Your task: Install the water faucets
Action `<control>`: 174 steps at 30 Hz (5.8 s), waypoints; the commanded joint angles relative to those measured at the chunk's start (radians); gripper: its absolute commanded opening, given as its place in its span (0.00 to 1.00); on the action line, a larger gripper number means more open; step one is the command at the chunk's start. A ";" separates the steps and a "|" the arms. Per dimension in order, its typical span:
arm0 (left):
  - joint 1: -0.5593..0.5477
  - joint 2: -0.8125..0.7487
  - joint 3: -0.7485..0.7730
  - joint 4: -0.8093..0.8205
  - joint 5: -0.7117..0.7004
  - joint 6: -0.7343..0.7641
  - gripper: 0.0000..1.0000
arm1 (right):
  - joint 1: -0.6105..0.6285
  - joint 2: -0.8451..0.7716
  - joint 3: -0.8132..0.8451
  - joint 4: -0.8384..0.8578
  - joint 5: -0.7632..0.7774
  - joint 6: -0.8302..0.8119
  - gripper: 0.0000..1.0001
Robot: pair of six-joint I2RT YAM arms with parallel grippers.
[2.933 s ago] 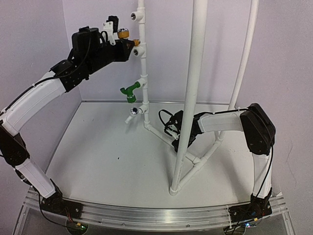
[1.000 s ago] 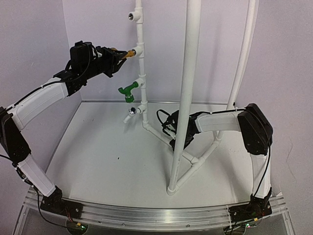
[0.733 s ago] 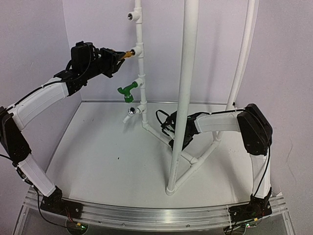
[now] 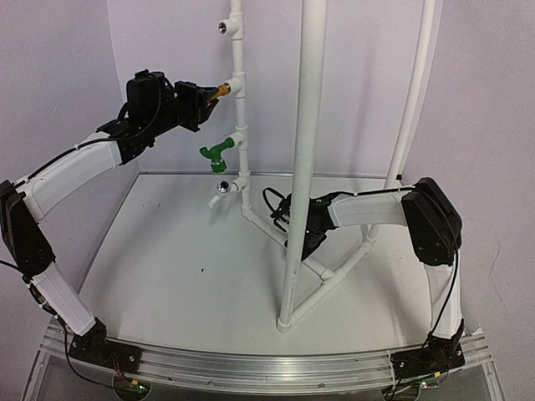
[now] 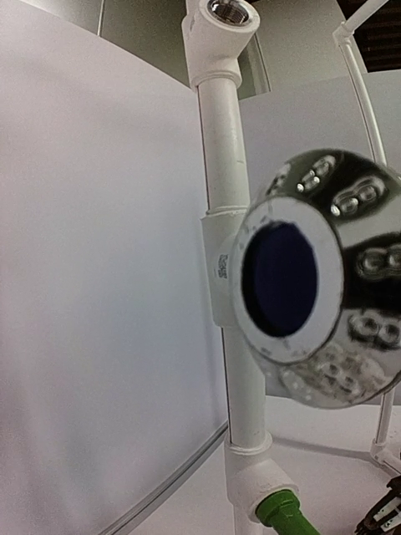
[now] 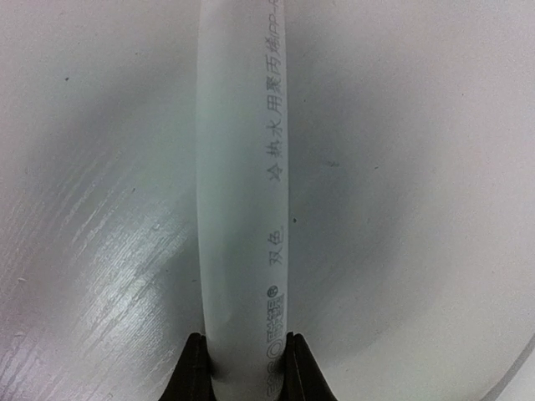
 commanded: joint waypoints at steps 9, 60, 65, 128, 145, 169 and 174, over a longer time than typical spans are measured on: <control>-0.022 -0.024 0.010 0.095 -0.018 -0.128 0.00 | 0.055 0.040 0.020 0.074 -0.065 -0.023 0.00; -0.018 0.071 0.190 -0.071 0.100 0.760 0.00 | 0.056 -0.001 -0.048 0.079 -0.071 -0.079 0.00; -0.025 0.070 0.182 -0.056 0.121 0.961 0.00 | 0.055 -0.003 -0.051 0.079 -0.071 -0.079 0.00; -0.097 -0.098 -0.113 0.108 0.020 1.989 0.00 | 0.055 0.022 -0.009 0.080 -0.065 -0.029 0.00; -0.001 -0.159 -0.027 -0.101 -0.176 0.648 0.00 | 0.055 0.040 0.023 0.078 -0.065 -0.017 0.00; 0.071 -0.091 -0.047 0.037 0.082 0.270 0.00 | 0.111 -0.058 -0.137 0.072 -0.107 0.063 0.00; 0.071 -0.129 -0.059 0.005 0.055 0.287 0.00 | 0.122 -0.126 -0.210 0.072 -0.149 0.088 0.00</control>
